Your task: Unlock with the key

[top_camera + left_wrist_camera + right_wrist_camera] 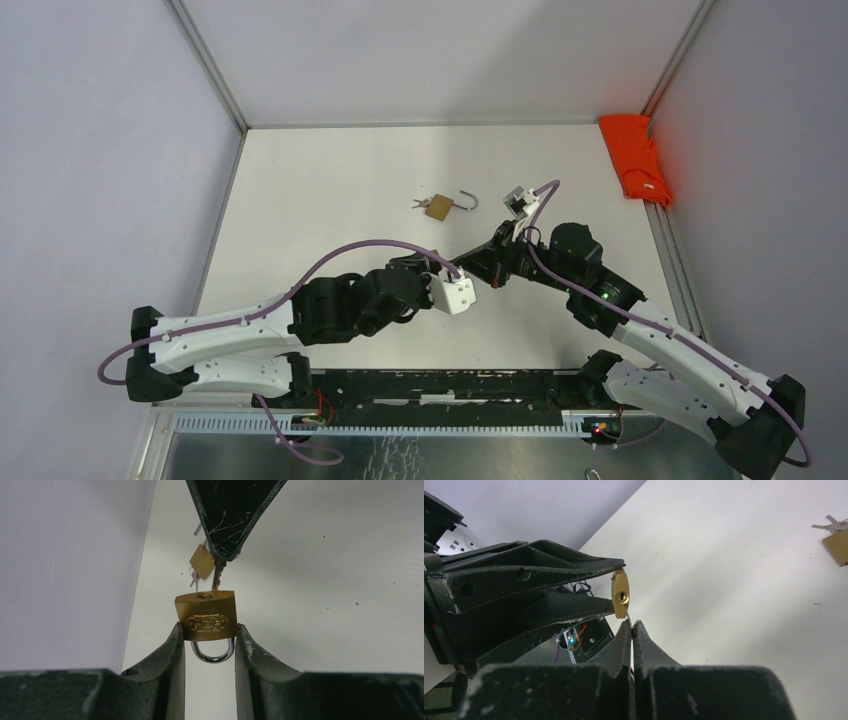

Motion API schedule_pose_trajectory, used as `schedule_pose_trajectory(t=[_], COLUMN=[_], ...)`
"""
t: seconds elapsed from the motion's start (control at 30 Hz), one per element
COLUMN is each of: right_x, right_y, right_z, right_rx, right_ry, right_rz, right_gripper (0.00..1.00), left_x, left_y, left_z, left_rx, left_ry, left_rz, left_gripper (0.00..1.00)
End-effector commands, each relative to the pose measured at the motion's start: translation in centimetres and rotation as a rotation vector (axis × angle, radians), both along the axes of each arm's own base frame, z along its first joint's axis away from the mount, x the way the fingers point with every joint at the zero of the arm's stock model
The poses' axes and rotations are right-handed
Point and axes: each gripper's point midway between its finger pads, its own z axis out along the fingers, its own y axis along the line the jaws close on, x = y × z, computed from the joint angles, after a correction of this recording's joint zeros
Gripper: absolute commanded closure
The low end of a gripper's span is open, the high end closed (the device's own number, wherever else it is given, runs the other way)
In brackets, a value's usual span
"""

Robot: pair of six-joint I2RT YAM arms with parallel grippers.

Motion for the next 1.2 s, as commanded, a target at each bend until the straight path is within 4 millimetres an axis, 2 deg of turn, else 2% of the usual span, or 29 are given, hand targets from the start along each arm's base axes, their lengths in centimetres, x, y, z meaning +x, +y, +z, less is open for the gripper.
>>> schedule_pose_trajectory(t=[0.0, 0.27, 0.53, 0.9, 1.17], right_x=[0.6, 0.9, 0.4, 0.0, 0.0], right_y=[-0.1, 0.4, 0.9, 0.7, 0.9], right_z=[4.0, 4.4, 3.1, 3.8, 3.5], right_rx=[0.054, 0.063, 0.055, 0.068, 0.066], right_ry=[-0.098, -0.105, -0.073, -0.081, -0.075], right_rz=[-0.032, -0.019, 0.018, 0.025, 0.033], right_gripper=[1.00, 1.00, 1.00, 1.00, 1.00], left_x=[0.1, 0.1, 0.1, 0.1, 0.1], left_y=[-0.5, -0.3, -0.2, -0.3, -0.4], left_z=[2.2, 2.3, 2.2, 2.2, 2.4], left_rx=[-0.122, -0.126, -0.127, -0.128, -0.131], left_ry=[0.000, 0.001, 0.002, 0.006, 0.006], left_rz=[0.013, 0.015, 0.016, 0.014, 0.013], left_gripper=[0.98, 0.98, 0.98, 0.98, 0.98])
